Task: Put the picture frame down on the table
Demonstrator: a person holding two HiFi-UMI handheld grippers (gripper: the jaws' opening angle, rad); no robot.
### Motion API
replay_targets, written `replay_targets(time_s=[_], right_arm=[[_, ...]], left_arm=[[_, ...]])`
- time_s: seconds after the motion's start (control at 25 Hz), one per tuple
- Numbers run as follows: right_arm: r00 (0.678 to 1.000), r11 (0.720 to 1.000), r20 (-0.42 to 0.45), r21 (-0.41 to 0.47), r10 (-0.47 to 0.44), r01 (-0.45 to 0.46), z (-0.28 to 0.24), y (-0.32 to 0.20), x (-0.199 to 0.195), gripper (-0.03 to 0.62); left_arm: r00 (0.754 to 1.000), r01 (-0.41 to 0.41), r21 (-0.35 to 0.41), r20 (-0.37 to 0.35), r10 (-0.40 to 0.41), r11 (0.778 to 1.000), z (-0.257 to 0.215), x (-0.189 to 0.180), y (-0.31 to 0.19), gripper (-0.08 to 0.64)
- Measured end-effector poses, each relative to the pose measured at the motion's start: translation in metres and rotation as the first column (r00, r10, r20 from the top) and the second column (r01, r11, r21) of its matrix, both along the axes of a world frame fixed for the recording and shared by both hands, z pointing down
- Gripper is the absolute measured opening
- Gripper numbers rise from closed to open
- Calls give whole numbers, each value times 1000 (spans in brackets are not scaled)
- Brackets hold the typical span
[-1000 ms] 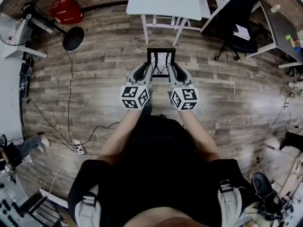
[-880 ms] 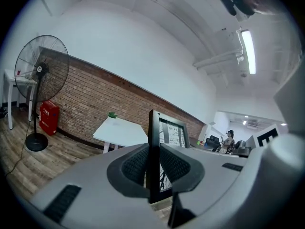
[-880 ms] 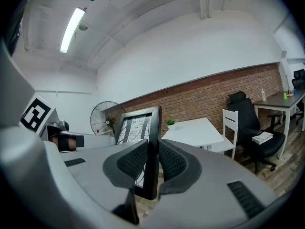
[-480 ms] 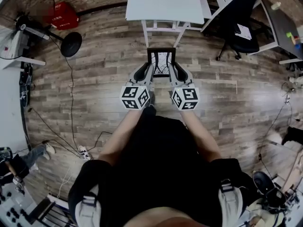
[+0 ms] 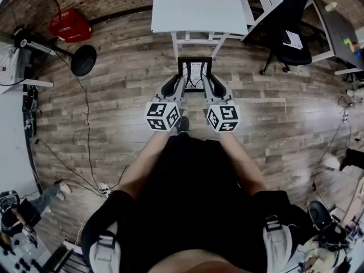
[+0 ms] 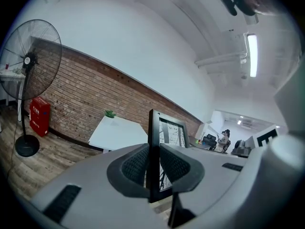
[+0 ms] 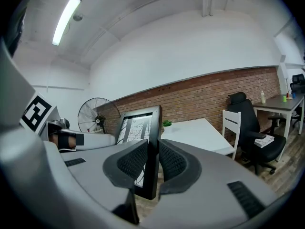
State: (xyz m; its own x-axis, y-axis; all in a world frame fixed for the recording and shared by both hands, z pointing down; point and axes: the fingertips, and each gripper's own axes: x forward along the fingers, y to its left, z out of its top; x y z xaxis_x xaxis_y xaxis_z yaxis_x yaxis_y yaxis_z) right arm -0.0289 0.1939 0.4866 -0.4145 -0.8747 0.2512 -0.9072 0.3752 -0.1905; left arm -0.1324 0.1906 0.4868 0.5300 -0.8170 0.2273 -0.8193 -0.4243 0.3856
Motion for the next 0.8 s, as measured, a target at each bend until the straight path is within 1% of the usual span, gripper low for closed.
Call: replay_targets(time_s=[0.24, 0.44, 0.64, 0.8], right_arm=[[1000, 1000, 0, -2, 22, -22, 2, -27, -6, 69], [999, 999, 13, -20, 30, -30, 11, -36, -5, 69], [1000, 1000, 16, -23, 2, -1, 13, -55, -7, 69], [999, 1000, 32, -22, -18, 19, 12, -78, -5, 69]], left_arm=[[1000, -20, -5, 1, 20, 1000, 3, -6, -29, 80], [999, -32, -17, 11, 32, 999, 7, -5, -37, 80], [999, -13, -20, 35, 14, 1000, 10, -7, -48, 78], [999, 14, -18, 45, -13, 1000, 6, -5, -70, 78]])
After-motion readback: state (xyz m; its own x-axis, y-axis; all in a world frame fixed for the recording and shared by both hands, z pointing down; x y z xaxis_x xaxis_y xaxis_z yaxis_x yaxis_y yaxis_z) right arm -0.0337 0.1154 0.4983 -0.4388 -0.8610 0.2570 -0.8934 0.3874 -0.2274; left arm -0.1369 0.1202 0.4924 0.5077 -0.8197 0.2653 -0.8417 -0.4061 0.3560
